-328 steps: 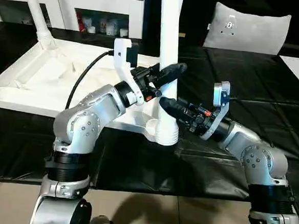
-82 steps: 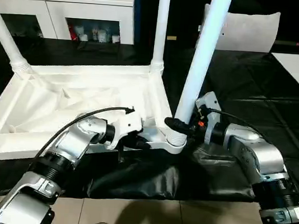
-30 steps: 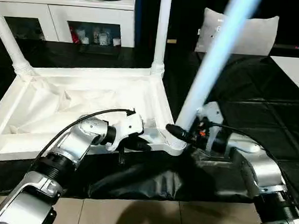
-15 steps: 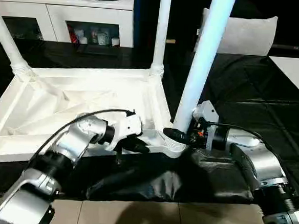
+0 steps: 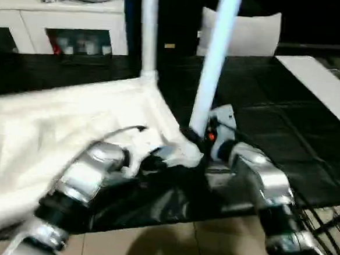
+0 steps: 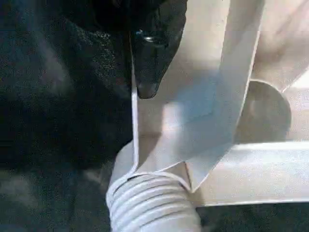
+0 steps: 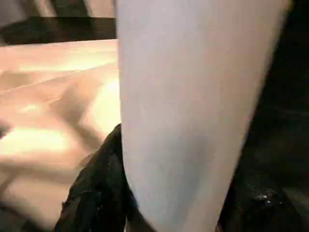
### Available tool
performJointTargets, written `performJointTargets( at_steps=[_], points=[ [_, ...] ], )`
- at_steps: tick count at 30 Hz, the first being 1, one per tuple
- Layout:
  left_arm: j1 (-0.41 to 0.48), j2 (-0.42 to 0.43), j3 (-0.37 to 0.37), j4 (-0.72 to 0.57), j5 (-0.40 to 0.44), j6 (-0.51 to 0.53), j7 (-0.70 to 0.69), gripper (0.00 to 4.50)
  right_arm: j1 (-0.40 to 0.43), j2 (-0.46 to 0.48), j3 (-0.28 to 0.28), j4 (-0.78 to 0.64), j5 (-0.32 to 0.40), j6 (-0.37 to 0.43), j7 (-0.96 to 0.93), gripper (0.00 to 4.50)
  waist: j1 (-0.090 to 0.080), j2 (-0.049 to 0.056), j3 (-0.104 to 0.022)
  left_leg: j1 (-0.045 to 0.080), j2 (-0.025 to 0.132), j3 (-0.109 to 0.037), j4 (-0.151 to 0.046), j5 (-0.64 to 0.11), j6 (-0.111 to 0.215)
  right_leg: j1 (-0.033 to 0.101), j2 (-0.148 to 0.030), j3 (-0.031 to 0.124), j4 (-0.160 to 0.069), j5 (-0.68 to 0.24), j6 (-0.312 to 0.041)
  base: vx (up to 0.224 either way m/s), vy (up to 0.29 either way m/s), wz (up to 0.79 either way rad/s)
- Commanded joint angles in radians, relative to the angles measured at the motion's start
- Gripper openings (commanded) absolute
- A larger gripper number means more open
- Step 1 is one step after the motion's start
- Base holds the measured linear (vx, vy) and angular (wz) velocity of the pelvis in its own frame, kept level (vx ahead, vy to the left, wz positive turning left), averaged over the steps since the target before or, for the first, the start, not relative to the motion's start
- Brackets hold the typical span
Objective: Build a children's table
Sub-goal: Insert table leg to table base
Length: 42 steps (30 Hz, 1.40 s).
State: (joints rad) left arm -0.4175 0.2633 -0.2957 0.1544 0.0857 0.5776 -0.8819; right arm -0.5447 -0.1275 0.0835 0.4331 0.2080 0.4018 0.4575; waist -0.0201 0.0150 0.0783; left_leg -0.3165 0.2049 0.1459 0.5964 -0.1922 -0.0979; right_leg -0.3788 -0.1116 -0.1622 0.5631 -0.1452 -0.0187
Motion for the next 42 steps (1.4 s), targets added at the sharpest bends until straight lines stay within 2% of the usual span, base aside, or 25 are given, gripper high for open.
performJointTargets(
  at_steps=[1,2,3,4,5,6,7,8,9,10,11,12,13,14,17,18,20,22,24,26,29,32,34,36,42],
  points=[
    [-0.028,-0.022,-0.012,-0.111,-0.006,0.007,0.016,0.00,0.016,-0.007,-0.001,0.108,-0.063,0.033,-0.071,1.89,-0.014,-0.006,-0.031,0.070,-0.043,0.010,0.029,-0.507,0.003,-0.046,-0.056,-0.063,-0.219,-0.964,0.072,0.000,0.000,0.00],
    [-0.027,-0.033,-0.027,-0.121,0.013,0.023,0.041,0.00,0.008,-0.003,0.006,0.112,-0.070,0.033,-0.079,1.89,-0.026,0.018,-0.042,0.022,-0.012,-0.004,0.004,-0.490,0.015,0.023,-0.047,-0.115,-0.209,-0.867,0.125,0.060,0.003,-0.24],
    [-0.032,-0.042,-0.027,-0.109,0.022,0.020,0.062,0.00,0.006,-0.003,0.016,0.108,-0.074,0.027,-0.070,1.89,0.015,0.064,-0.055,-0.102,0.082,-0.068,-0.111,-0.629,0.010,0.159,-0.052,-0.010,0.071,-0.498,0.062,0.145,0.030,-0.07],
    [-0.034,-0.046,-0.025,-0.103,0.024,0.017,0.071,0.00,0.006,-0.003,0.020,0.105,-0.076,0.024,-0.065,1.89,0.030,0.055,-0.041,-0.033,0.089,-0.040,-0.165,-0.736,-0.006,0.059,-0.013,0.040,0.068,-0.189,-0.046,0.145,0.030,-0.07],
    [-0.039,-0.050,-0.021,-0.092,0.032,0.015,0.094,0.00,0.009,0.000,0.026,0.091,-0.078,0.028,-0.056,1.89,-0.001,0.002,-0.047,-0.004,0.054,-0.041,-0.117,-0.712,0.005,0.041,-0.025,0.060,0.024,-0.252,-0.055,0.114,-0.036,0.05],
    [-0.055,-0.037,-0.017,-0.050,0.069,-0.023,0.143,0.00,0.024,0.002,0.037,0.054,-0.074,0.027,-0.026,1.89,0.041,-0.030,-0.034,0.043,-0.043,0.001,-0.006,-0.498,-0.028,-0.036,-0.051,0.024,-0.144,-0.889,0.066,0.058,-0.070,0.04],
    [-0.057,-0.027,-0.018,-0.041,0.081,-0.040,0.153,0.00,0.030,0.002,0.040,0.043,-0.071,0.022,-0.019,1.89,0.020,-0.050,-0.034,0.048,-0.070,0.014,0.081,-0.320,0.004,-0.054,-0.085,-0.011,-0.180,-1.121,0.114,0.058,-0.070,0.04],
    [-0.057,-0.027,-0.018,-0.041,0.081,-0.040,0.153,0.00,0.030,0.002,0.040,0.043,-0.071,0.022,-0.019,1.89,0.020,-0.050,-0.034,0.048,-0.070,0.014,0.081,-0.320,0.004,-0.054,-0.085,-0.011,-0.180,-1.121,0.114,0.078,-0.012,-0.16],
    [-0.053,-0.015,-0.016,-0.043,0.084,-0.044,0.159,0.00,0.035,-0.001,0.041,0.040,-0.064,-0.001,-0.008,1.89,0.037,-0.009,-0.059,-0.036,-0.013,-0.023,-0.013,-0.283,0.011,0.055,-0.083,-0.025,-0.134,-0.870,0.115,0.083,0.052,-0.28],
    [-0.050,-0.014,-0.014,-0.049,0.082,-0.038,0.161,0.00,0.035,-0.002,0.040,0.042,-0.061,-0.010,-0.006,1.89,0.036,0.011,-0.062,-0.048,0.008,-0.037,-0.033,-0.304,0.003,0.067,-0.077,-0.021,-0.111,-0.755,0.092,0.083,0.052,-0.28],
    [-0.047,-0.005,-0.013,-0.053,0.080,-0.051,0.160,0.00,0.037,-0.002,0.031,0.041,-0.052,-0.025,-0.002,1.89,0.034,0.025,-0.071,-0.064,0.040,-0.053,-0.062,-0.330,-0.003,0.080,-0.066,0.000,-0.073,-0.537,0.038,0.029,0.057,-0.08],
    [-0.045,0.030,-0.010,-0.050,0.074,-0.114,0.137,0.00,0.047,-0.008,-0.009,0.023,-0.019,-0.062,0.013,1.89,0.036,0.017,-0.066,-0.054,0.036,-0.048,-0.071,-0.360,-0.004,0.063,-0.064,0.008,-0.076,-0.461,-0.016,0.000,0.000,0.00],
    [-0.047,0.043,-0.009,-0.043,0.072,-0.143,0.130,0.00,0.049,-0.010,-0.027,0.017,-0.006,-0.076,0.017,1.89,0.039,0.016,-0.065,-0.044,0.028,-0.042,-0.070,-0.372,-0.009,0.052,-0.063,0.009,-0.081,-0.473,-0.039,0.000,0.000,0.00],
    [-0.047,0.046,-0.009,-0.041,0.072,-0.148,0.128,0.00,0.050,-0.010,-0.030,0.016,-0.004,-0.079,0.018,1.89,0.037,0.009,-0.065,-0.043,0.022,-0.037,-0.067,-0.367,-0.012,0.048,-0.061,0.011,-0.083,-0.491,-0.052,0.000,0.000,0.00],
    [-0.059,0.092,-0.005,0.007,0.056,-0.255,0.079,0.00,0.060,-0.020,-0.089,-0.013,0.055,-0.122,0.081,1.89,0.044,0.011,-0.075,-0.060,0.027,-0.031,-0.070,-0.240,0.005,0.056,-0.061,0.030,-0.058,-0.372,-0.104,0.000,0.000,0.00],
    [-0.069,0.112,-0.005,0.042,0.057,-0.295,0.066,0.00,0.063,-0.028,-0.107,-0.023,0.076,-0.143,0.111,1.89,0.053,0.010,-0.076,-0.053,0.025,-0.022,-0.074,-0.284,0.012,0.041,-0.054,0.039,-0.053,-0.368,-0.129,0.000,0.000,0.00],
    [-0.074,0.121,-0.006,0.056,0.056,-0.309,0.056,0.00,0.063,-0.032,-0.115,-0.028,0.084,-0.154,0.121,1.89,0.054,0.007,-0.076,-0.049,0.023,-0.018,-0.073,-0.308,0.007,0.036,-0.052,0.044,-0.054,-0.388,-0.130,0.000,0.000,0.00],
    [-0.090,0.147,-0.003,0.106,0.039,-0.357,0.028,0.00,0.056,-0.042,-0.156,-0.049,0.131,-0.178,0.150,1.89,0.066,0.005,-0.099,-0.058,0.020,-0.014,-0.067,-0.164,0.024,0.048,-0.052,0.061,-0.028,-0.226,-0.171,0.000,0.000,0.00],
    [-0.100,0.154,0.025,0.097,-0.017,-0.348,-0.021,0.27,0.057,-0.061,-0.172,-0.100,0.172,-0.160,0.185,1.89,0.070,0.003,-0.104,-0.063,0.017,-0.009,-0.055,0.003,0.070,0.049,-0.044,0.065,-0.001,-0.032,-0.222,0.000,0.000,0.00],
    [-0.107,0.148,0.056,0.079,-0.064,-0.335,-0.042,0.44,0.065,-0.079,-0.159,-0.130,0.175,-0.144,0.213,1.89,0.073,-0.004,-0.108,-0.065,0.009,-0.003,-0.043,0.085,0.108,0.046,-0.040,0.070,0.012,0.059,-0.253,0.000,0.000,0.00],
    [-0.148,0.117,0.124,0.061,-0.138,-0.299,-0.027,0.76,0.075,-0.094,-0.131,-0.163,0.149,-0.128,0.219,1.89,0.080,-0.012,-0.109,-0.067,0.008,0.010,-0.038,0.090,0.145,0.040,-0.044,0.075,0.013,0.036,-0.274,0.000,0.000,0.00],
    [-0.264,0.055,0.179,0.136,-0.124,-0.277,0.137,0.85,0.085,-0.092,-0.095,-0.195,0.126,-0.121,0.214,1.89,0.094,-0.015,-0.095,-0.063,0.012,0.016,-0.044,-0.041,0.106,0.035,-0.045,0.074,-0.008,-0.152,-0.241,0.000,0.000,0.00],
    [-0.313,0.022,0.190,0.163,-0.114,-0.261,0.193,0.86,0.087,-0.086,-0.081,-0.207,0.124,-0.115,0.211,1.89,0.095,-0.023,-0.083,-0.060,0.009,0.018,-0.051,-0.148,0.053,0.034,-0.046,0.070,-0.035,-0.374,-0.147,0.000,0.000,0.00],
    [-0.359,-0.017,0.202,0.185,-0.114,-0.237,0.241,0.86,0.084,-0.077,-0.072,-0.209,0.121,-0.102,0.200,1.89,0.099,-0.022,-0.083,-0.052,0.005,0.020,-0.051,-0.165,0.035,0.027,-0.043,0.068,-0.050,-0.462,-0.089,0.000,0.000,0.00],
    [-0.400,-0.122,0.142,0.113,-0.157,-0.156,0.214,0.86,0.075,-0.068,-0.044,-0.203,0.088,-0.100,0.181,1.89,0.110,-0.026,-0.089,-0.059,0.009,0.014,-0.056,-0.167,0.032,0.025,-0.041,0.066,-0.052,-0.441,-0.075,0.000,0.000,0.00]
  ],
)
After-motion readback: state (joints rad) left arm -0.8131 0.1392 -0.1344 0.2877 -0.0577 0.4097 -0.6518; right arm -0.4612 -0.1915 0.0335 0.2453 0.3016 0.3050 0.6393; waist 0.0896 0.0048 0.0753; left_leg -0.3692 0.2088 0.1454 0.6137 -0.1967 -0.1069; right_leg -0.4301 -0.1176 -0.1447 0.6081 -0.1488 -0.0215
